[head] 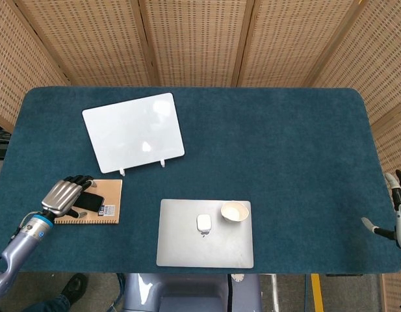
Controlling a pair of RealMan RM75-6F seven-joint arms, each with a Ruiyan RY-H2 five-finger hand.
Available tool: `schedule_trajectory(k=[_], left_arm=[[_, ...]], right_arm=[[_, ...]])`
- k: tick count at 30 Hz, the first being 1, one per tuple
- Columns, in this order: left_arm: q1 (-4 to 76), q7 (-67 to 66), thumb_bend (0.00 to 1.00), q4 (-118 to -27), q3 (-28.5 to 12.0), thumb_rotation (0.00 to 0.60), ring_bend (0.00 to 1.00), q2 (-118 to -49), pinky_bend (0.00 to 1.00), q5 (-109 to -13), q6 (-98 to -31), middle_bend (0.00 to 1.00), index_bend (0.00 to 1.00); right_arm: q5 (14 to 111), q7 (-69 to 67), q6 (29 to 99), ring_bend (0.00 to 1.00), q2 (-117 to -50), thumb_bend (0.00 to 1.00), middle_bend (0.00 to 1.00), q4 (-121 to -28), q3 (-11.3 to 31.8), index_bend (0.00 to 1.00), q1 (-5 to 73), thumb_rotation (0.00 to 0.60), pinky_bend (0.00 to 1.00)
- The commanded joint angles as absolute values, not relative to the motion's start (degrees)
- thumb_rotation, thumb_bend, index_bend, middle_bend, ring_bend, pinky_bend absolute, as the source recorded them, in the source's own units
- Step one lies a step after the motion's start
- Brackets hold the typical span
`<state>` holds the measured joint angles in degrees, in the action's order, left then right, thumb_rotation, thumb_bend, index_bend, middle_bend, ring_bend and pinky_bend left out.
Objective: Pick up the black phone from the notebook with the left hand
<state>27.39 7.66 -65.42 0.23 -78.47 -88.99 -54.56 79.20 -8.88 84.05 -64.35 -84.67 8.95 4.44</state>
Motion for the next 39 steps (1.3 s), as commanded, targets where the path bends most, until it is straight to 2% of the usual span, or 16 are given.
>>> schedule_trajectory(k=[1, 5, 11, 15, 24, 29, 33, 35, 36, 39], left_arm=[[27.6, 6.2, 0.00, -65.2, 0.5, 0.600, 0.24, -78.9, 0.30, -88.7, -54.5, 0.24, 0.30], [27.8, 4.3, 0.00, -65.8, 0.6, 0.600, 0.25, -78.9, 0.32, -88.1, -54.2, 0.26, 0.32], [28.1, 2.2, 0.02, -66.7, 0.5, 0.600, 0.35, -79.1, 0.40, -86.4, -53.4, 0.34, 0.37], [28.0, 1.7, 0.07, -66.9, 0.5, 0.600, 0.40, -79.4, 0.45, -86.0, -53.9, 0.39, 0.42], [27.3, 2.3, 0.14, -67.3, -0.6, 0.600, 0.44, -79.7, 0.48, -86.3, -58.9, 0.44, 0.51], [26.9, 2.2, 0.14, -71.1, -2.9, 0.600, 0.44, -77.2, 0.48, -88.4, -66.5, 0.44, 0.52], [28.2, -4.3, 0.13, -74.2, -5.5, 0.600, 0.44, -75.9, 0.48, -89.2, -69.8, 0.44, 0.52], [29.1, -9.3, 0.12, -74.8, -7.1, 0.600, 0.44, -76.3, 0.48, -89.4, -71.3, 0.44, 0.52], [30.9, -14.6, 0.12, -74.0, -9.3, 0.600, 0.44, -77.5, 0.48, -90.1, -72.8, 0.44, 0.52], [33.5, -18.1, 0.12, -73.3, -12.0, 0.600, 0.44, -80.0, 0.48, -88.3, -71.8, 0.44, 0.52]], right_arm=[[79.4, -9.0, 84.1, 0.00, -64.3, 0.00, 0.00, -84.8, 8.9, 0.00, 4.4, 0.600, 0.00], [79.7, -9.1, 84.5, 0.00, -64.2, 0.00, 0.00, -84.9, 8.8, 0.00, 4.3, 0.600, 0.00], [79.5, -9.5, 84.2, 0.00, -64.1, 0.00, 0.00, -84.9, 8.8, 0.00, 4.3, 0.600, 0.00], [79.5, -9.7, 84.3, 0.00, -64.2, 0.00, 0.00, -84.7, 8.9, 0.00, 4.3, 0.600, 0.00], [79.3, -10.4, 84.3, 0.00, -64.0, 0.00, 0.00, -84.8, 8.9, 0.00, 4.2, 0.600, 0.00], [79.5, -11.3, 84.4, 0.00, -63.6, 0.00, 0.00, -84.9, 9.0, 0.00, 4.0, 0.600, 0.00], [79.5, -11.6, 84.2, 0.00, -63.6, 0.00, 0.00, -84.9, 8.9, 0.00, 4.1, 0.600, 0.00], [79.4, -11.9, 84.0, 0.00, -63.6, 0.00, 0.00, -84.7, 8.9, 0.00, 4.1, 0.600, 0.00], [79.3, -12.2, 83.9, 0.00, -63.5, 0.00, 0.00, -84.6, 9.0, 0.00, 4.1, 0.600, 0.00], [79.2, -12.5, 83.8, 0.00, -63.4, 0.00, 0.00, -84.5, 9.1, 0.00, 4.1, 0.600, 0.00]])
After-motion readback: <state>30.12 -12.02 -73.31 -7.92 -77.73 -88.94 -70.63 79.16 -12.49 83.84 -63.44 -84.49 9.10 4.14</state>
